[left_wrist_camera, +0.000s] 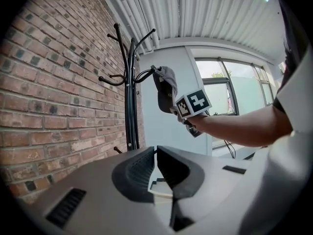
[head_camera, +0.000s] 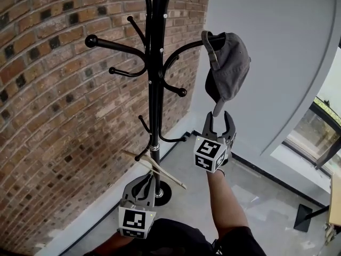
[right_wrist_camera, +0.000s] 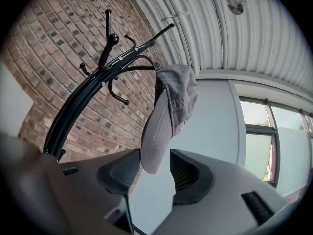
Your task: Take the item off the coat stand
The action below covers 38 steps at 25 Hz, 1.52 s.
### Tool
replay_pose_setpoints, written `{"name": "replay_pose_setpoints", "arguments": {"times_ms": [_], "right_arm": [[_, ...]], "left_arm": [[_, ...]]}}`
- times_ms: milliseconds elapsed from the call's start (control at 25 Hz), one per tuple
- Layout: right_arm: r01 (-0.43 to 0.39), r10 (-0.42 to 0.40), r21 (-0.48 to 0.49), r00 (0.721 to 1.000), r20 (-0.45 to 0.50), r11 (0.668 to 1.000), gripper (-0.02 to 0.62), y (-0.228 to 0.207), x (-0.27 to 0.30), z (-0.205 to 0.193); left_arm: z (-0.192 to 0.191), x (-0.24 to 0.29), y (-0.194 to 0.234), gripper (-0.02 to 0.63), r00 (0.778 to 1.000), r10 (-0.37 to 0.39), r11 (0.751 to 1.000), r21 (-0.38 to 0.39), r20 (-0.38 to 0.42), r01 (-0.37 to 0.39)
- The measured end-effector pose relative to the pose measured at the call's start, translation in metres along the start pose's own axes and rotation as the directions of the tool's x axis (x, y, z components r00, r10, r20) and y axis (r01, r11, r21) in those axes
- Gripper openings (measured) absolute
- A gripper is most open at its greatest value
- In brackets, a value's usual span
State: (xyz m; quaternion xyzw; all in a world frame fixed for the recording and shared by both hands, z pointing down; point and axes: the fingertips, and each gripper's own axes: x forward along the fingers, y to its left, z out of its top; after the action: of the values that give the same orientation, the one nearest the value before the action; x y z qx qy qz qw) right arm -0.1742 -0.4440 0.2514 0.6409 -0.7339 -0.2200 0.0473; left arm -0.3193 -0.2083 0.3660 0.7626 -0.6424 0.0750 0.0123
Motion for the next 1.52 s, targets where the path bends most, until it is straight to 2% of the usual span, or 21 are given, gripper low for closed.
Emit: {"name": "replay_pose_setpoints", "arguments": {"times_ms": [200,280,480,720,920,1040,1280,1400,1520], "right_arm": [[0.075,-0.077,0.041,0.996,0.046,0.996,0.186,-0.025,-0.004,0.011],[0.096,-0.1,0.079,0.994,0.045,0.992,0.097,-0.039,-0.002,0.014],[0.096,-0.103,0.209,0.994,0.023,0.973,0.033,-0.072,0.004,0.015],[0.072,-0.114,0.42,0.991,0.075,0.904,0.031,-0.111,0.012,0.048],[0.072,-0.156,0.458,0.976,0.148,0.886,0.031,-0.132,0.02,0.099],[0.102,-0.187,0.445,0.971,0.15,0.89,0.031,-0.144,0.018,0.109],[0.193,-0.247,0.462,0.967,0.058,0.865,0.031,-0.178,-0.003,0.071],[0.256,-0.28,0.451,0.96,-0.015,0.855,0.031,-0.195,-0.03,0.036],[0.283,-0.28,0.437,0.957,-0.074,0.854,0.031,-0.206,-0.063,-0.005]], "left_arm": [[-0.005,-0.001,-0.006,0.034,0.999,-0.037,0.999,0.014,0.003,0.037],[-0.007,0.0,-0.011,0.034,0.998,-0.058,0.998,0.006,-0.012,0.058],[-0.005,0.003,-0.016,0.034,0.997,-0.071,0.997,0.009,0.005,0.071],[-0.006,0.002,-0.014,0.034,0.998,-0.066,0.998,-0.018,-0.004,0.066],[-0.015,-0.001,-0.005,0.034,0.998,-0.069,0.996,-0.055,-0.011,0.069],[-0.023,0.0,-0.001,0.034,0.996,-0.084,0.992,-0.091,-0.006,0.083],[-0.05,0.013,-0.017,0.034,0.983,-0.18,0.971,-0.166,-0.044,0.171],[-0.057,0.022,-0.033,0.034,0.973,-0.226,0.962,-0.168,-0.052,0.214],[-0.056,0.025,-0.053,0.034,0.964,-0.261,0.955,-0.157,-0.057,0.25]]}}
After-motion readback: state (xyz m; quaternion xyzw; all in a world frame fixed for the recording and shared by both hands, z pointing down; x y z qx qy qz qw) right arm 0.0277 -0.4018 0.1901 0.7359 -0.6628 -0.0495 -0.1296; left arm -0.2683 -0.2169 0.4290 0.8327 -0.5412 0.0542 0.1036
